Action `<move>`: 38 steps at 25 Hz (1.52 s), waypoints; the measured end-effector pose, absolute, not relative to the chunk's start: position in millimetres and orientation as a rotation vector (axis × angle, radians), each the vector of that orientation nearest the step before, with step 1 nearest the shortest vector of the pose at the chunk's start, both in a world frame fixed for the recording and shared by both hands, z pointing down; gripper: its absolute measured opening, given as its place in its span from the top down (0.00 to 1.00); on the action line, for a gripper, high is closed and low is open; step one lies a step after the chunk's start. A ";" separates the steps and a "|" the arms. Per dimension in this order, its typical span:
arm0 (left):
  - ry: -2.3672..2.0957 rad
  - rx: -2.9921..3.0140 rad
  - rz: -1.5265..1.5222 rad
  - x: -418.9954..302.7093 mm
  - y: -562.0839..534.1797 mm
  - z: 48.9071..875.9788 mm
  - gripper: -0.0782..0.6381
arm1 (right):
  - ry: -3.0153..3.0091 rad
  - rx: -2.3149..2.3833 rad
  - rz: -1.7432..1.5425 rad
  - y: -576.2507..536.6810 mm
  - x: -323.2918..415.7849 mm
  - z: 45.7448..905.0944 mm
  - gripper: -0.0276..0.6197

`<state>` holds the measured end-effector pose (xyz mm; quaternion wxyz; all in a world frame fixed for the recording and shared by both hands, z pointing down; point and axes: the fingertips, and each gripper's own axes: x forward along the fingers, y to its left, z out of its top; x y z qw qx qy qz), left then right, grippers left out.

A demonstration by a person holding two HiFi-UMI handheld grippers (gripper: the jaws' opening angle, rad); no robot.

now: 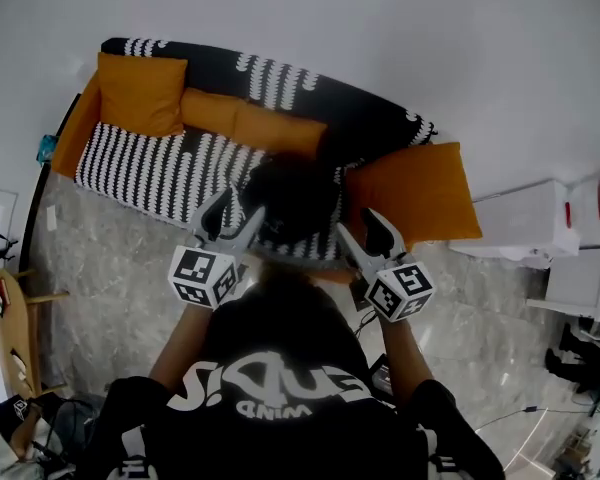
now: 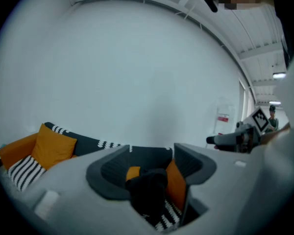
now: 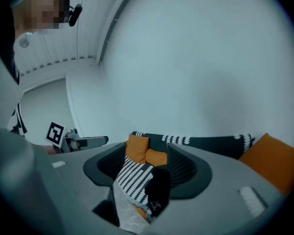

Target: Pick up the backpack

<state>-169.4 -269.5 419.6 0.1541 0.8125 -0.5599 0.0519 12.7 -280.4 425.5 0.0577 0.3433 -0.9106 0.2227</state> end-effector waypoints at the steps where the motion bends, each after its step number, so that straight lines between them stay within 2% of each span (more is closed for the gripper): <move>1: -1.601 2.327 0.153 -168.4 -270.3 421.3 0.48 | -2.764 1.027 0.699 -279.8 12.4 427.7 0.52; 2: -1.597 2.326 0.162 -167.0 -271.0 423.8 0.44 | -2.759 1.016 0.701 -278.9 12.3 430.6 0.45; 4: -1.582 2.324 0.185 -163.1 -273.0 430.6 0.39 | -2.733 0.975 0.670 -277.2 10.8 438.2 0.42; 9: -1.538 2.331 0.259 -151.9 -287.7 449.6 0.38 | -2.668 0.867 0.571 -289.5 8.0 464.1 0.42; 15: -1.478 2.330 0.341 -141.7 -311.7 485.3 0.39 | -2.605 0.862 0.610 -319.7 11.3 510.5 0.42; 21: -1.415 2.326 0.475 -133.9 -340.4 543.2 0.42 | -2.532 0.822 0.664 -354.4 2.9 570.8 0.43; 32: -1.344 2.193 0.671 -126.3 -397.5 668.8 0.42 | -2.431 0.737 0.647 -415.7 -30.6 676.0 0.46; 38: -1.315 2.198 0.673 -127.5 -425.4 693.6 0.40 | -2.406 0.721 0.692 -438.8 -39.9 710.6 0.46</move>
